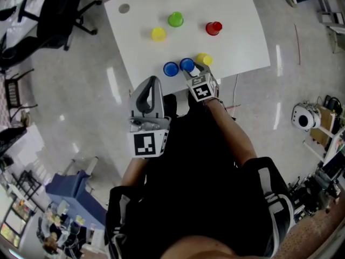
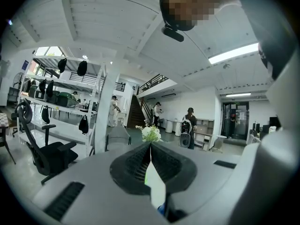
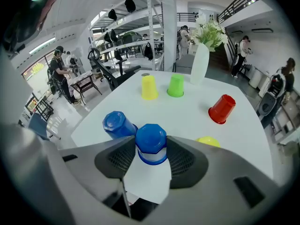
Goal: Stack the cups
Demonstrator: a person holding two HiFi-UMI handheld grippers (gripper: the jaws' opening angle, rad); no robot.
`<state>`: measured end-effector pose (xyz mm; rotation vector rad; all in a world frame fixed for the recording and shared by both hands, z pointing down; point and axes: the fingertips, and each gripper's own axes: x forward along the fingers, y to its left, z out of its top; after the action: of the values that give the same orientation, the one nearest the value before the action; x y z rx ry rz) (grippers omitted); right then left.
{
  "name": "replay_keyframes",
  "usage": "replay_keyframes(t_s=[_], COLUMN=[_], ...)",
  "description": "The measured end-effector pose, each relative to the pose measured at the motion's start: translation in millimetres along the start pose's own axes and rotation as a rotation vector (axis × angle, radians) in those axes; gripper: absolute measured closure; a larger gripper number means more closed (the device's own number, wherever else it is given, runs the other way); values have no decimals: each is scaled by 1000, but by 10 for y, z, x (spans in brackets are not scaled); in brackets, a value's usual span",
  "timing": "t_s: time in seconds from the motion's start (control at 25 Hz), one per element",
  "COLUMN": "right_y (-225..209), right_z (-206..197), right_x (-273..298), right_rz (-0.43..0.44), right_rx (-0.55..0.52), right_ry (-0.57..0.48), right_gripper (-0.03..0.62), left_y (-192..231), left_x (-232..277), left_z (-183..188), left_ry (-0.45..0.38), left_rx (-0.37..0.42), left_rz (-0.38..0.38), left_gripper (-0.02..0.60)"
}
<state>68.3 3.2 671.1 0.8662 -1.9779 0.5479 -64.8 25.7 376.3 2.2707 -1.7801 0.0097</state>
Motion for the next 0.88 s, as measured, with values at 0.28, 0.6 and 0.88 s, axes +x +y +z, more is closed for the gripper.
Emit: replay_keyframes(t_s=[0.28,0.6,0.88], right_y=[13,21,120], right_z=[-39,-15,101], right_x=[22,1,-89], right_rz=[7,12,39], right_rx=[-1,-1,-32], right_ry=[6,-2,-47], right_gripper=[372,372,319], left_y=[-13,-52,-62], left_x=[-6,-34,-42], left_z=[-13,-3,-6], left_ry=[-1,-2,-7], left_rx=[0,-4,2], left_rz=[11,18,14], left_gripper=[560,560,560])
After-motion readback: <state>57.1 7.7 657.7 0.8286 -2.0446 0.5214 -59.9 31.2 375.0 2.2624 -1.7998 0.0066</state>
